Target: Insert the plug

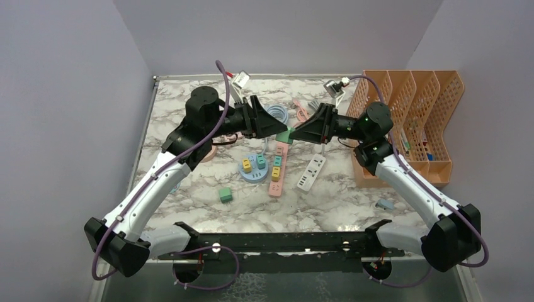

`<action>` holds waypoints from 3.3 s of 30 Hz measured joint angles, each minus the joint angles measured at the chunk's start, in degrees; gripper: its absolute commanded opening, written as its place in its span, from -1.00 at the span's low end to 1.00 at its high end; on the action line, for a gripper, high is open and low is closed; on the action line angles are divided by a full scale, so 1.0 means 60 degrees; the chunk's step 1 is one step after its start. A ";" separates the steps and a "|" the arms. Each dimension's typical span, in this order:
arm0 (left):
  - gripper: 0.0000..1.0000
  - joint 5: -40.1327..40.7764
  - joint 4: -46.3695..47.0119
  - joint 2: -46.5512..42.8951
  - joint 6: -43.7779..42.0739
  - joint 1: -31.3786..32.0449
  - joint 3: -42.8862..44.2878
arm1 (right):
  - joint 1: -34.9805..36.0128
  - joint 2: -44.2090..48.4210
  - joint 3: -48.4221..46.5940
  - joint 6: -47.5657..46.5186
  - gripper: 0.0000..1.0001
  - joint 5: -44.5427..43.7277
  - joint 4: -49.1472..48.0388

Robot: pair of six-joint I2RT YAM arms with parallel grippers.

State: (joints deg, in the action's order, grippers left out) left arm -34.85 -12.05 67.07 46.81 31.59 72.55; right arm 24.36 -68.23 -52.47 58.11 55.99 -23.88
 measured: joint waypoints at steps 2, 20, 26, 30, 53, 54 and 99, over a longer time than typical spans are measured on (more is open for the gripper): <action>0.24 -0.0433 0.0157 -0.0011 0.0208 0.0004 -0.0248 | 0.0000 0.0000 0.0000 0.0240 -0.73 0.0084 -0.0310; -0.88 -0.2237 0.1767 -0.0095 0.1424 0.0004 -0.1056 | 0.0000 -0.0197 0.0109 0.1464 -0.59 0.0528 -0.1985; -1.00 -0.2284 0.1767 -0.0095 0.1271 0.0000 -0.1089 | 0.0000 -0.0200 0.0051 0.1056 0.23 0.0521 -0.1402; -1.00 -0.1949 0.1271 -0.0098 0.0838 0.0004 -0.1075 | -0.0004 -0.0197 0.0015 0.0200 0.30 0.0106 -0.0084; -1.00 0.3741 -0.3588 -0.0058 -0.1009 0.2211 -0.2889 | -0.0011 0.0521 0.0007 -0.2069 0.12 -0.5869 0.6932; -1.00 0.3945 -0.3650 0.0018 -0.0911 0.2339 -0.2976 | -0.0011 0.0579 0.0007 -0.2065 0.12 -0.5996 0.6965; -1.00 0.7129 -0.2648 0.2517 0.0860 0.3632 -0.3326 | -0.0011 0.0783 0.0481 -0.2069 0.04 -0.7078 0.7297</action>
State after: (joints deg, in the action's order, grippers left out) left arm 7.92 -27.94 82.17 51.96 53.39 52.60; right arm 24.29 -63.53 -49.58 45.69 13.52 19.90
